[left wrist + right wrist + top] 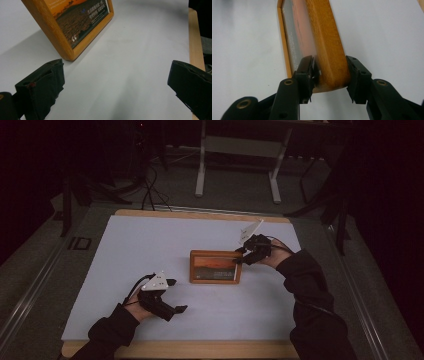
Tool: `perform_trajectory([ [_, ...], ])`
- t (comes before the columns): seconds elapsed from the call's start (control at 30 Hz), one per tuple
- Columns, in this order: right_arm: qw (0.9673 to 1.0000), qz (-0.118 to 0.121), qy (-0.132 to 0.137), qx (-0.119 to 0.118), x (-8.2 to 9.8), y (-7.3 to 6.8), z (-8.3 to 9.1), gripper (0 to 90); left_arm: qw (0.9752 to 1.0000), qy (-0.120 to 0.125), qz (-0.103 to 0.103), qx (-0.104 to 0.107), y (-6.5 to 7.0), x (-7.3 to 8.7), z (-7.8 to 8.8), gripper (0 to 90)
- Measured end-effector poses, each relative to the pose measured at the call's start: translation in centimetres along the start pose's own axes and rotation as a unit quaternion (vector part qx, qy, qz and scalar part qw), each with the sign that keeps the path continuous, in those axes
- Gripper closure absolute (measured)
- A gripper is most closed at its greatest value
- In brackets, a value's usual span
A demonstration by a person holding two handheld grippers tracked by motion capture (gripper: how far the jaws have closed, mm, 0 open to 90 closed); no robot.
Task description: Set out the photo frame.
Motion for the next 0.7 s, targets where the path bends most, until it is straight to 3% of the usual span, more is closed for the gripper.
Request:
perform_trajectory([
  [0.23,0.9999,-0.005,-0.008,-0.004,-0.13,0.70,-0.29,57.2,1.0000,0.001,0.005,0.002,-0.11,0.07,-0.07,1.2],
  [0.43,0.9998,-0.003,-0.007,0.018,-0.29,0.88,-0.15,54.0,1.0000,0.000,0.004,0.003,-0.13,0.11,-0.07,1.3],
  [0.7,0.9997,-0.015,-0.004,0.019,-0.03,0.86,-0.14,53.0,1.0000,-0.001,0.004,0.004,-0.08,0.11,-0.09,1.2],
])
Point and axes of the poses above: each handheld gripper's, and its own axes: z roughly backward along the jaws, x roughly out of its underside, y roughly to its right, the point moved 4 cm from there along -z, roughly forward along the jaws, and after that the axes turned 4 degrees about -x, right-handed, at the moved point
